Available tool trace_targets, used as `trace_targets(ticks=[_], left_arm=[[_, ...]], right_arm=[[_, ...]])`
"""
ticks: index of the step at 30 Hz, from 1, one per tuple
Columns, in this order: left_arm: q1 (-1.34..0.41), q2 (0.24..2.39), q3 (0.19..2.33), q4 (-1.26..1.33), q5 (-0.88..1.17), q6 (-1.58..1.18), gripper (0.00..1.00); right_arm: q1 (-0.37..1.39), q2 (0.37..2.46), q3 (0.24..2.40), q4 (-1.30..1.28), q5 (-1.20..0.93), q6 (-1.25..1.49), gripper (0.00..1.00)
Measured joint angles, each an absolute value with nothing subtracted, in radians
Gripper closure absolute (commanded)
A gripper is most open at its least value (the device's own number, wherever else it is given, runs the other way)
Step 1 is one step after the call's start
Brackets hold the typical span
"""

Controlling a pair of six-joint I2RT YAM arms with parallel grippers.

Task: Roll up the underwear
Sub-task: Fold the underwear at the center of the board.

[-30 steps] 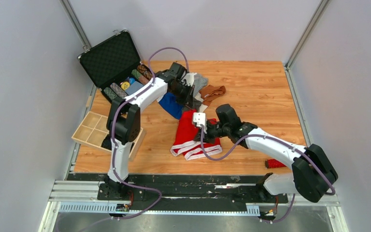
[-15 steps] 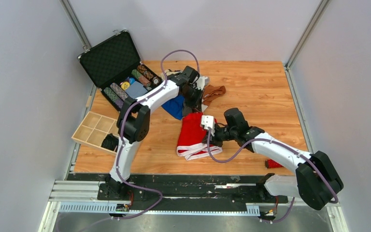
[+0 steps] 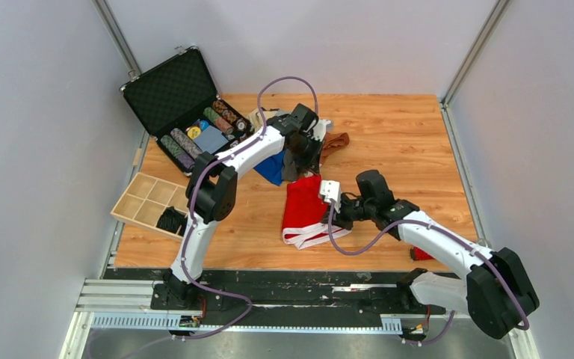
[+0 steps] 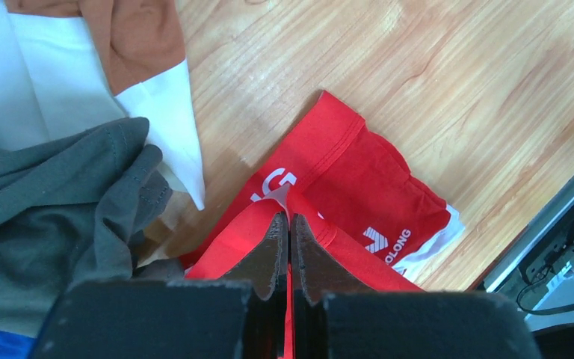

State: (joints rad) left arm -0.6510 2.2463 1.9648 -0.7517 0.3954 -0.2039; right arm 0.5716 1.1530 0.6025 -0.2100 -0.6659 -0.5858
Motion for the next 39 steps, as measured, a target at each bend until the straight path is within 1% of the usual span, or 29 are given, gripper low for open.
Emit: trace_targets(ticks=[6,17,29,34,39], left_arm=[[-0.651,2.247,1.992,-0.75,0.39,-0.204,1.0],[-0.652,2.246,2.008,-0.748,0.39,-0.222,1.0],[-0.654,2.242,2.09,-0.741,0.406,-0.237,1.0],[-0.652,2.231,2.07,-0.738,0.41,-0.237,1.0],[-0.626,2.198,1.966,-0.737,0.424,-0.237,1.0]], right_arm=[[0.551,1.132,0.617,-0.249,-0.664,-0.58,1.0],[0.551,1.1,0.782,-0.33,-0.691,-0.535,1.0],[0.547,1.059,0.794,-0.401,-0.651,-0.532,1.0],[0.547,1.066,0.789,-0.405,-0.659,-0.524,1.0],[0.569,1.144,0.788,-0.377,-0.694,-0.483,1.0]])
